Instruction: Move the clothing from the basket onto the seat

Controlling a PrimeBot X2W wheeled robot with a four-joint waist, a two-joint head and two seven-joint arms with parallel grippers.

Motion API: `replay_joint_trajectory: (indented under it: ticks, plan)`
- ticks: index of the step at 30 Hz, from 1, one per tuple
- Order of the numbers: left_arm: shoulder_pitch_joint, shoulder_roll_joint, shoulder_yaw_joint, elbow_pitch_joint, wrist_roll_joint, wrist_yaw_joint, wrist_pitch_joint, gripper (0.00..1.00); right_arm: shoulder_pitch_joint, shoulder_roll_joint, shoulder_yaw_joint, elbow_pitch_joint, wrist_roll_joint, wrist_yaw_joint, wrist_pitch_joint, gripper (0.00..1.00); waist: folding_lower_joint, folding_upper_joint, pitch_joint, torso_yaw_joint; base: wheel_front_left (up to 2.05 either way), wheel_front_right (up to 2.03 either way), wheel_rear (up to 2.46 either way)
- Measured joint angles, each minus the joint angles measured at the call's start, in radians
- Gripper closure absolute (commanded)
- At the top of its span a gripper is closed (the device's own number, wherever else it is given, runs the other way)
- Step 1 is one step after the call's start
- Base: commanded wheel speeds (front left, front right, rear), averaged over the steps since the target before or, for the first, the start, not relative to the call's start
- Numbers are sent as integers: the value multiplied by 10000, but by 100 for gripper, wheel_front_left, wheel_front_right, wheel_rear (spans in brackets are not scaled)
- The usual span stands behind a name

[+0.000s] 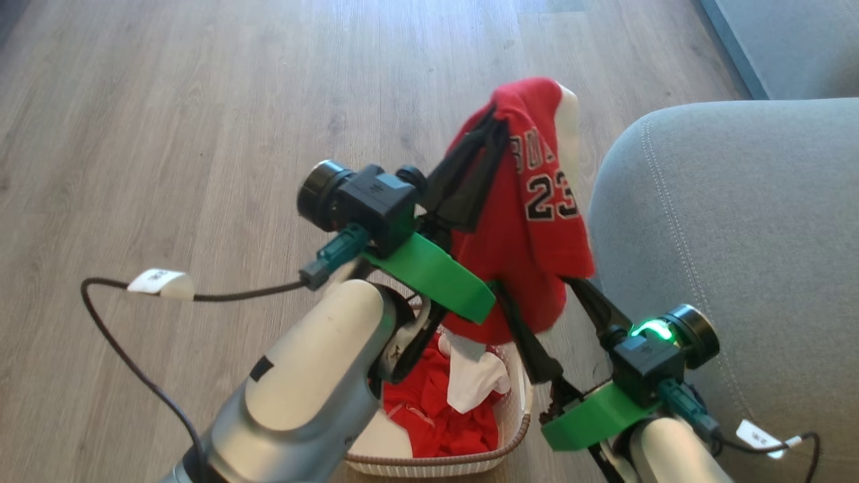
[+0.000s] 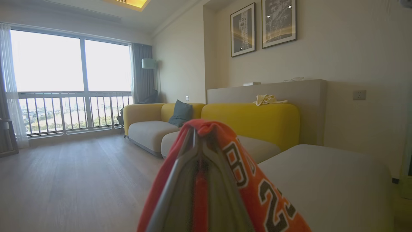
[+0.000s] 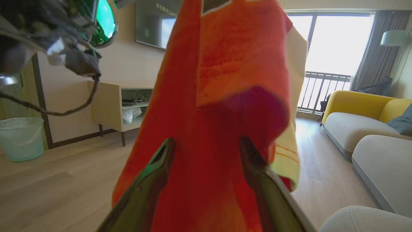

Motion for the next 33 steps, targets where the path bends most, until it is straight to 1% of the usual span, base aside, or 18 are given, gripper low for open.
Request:
replay_joint_trajectory:
  ticks: [9, 16, 21, 22, 23, 29, 33]
  plan:
    - [-4, 10, -640, -372, -222, 17, 0, 100, -526, -2, -219, 543, -12, 0, 0, 0, 0, -1, -51, 92, 0, 0, 0]
    - [-27, 19, -1281, -784, -602, 52, 0, 100, -1099, -6, -159, 1197, -27, 0, -2, 0, 0, -1, -79, 214, 0, 0, 0]
    - [-33, 25, -1603, -825, -744, 132, 0, 100, -1457, -12, -159, 1478, -27, 0, 0, 0, 0, -1, -99, 311, 0, 0, 0]
    - [-33, 25, -1668, -825, -765, 132, 0, 100, -1504, -13, -159, 1530, -15, 0, -2, 55, 0, -1, -108, 330, 0, 0, 0]
    - [-33, 25, -1691, -817, -765, 134, 0, 100, -1525, -13, -163, 1551, 27, 0, -2, 100, 0, -1, -120, 350, 0, 0, 0]
    - [-33, 25, -1595, -566, -759, 238, 0, 100, -1518, -15, -286, 1620, 337, 0, 0, 100, 0, 0, -164, 403, 0, 0, 0]
    - [-31, 25, -1248, -313, -734, 303, -2, 100, -1488, -15, -562, 1574, 614, 0, 0, 100, 0, 0, -174, 375, 0, 0, 0]
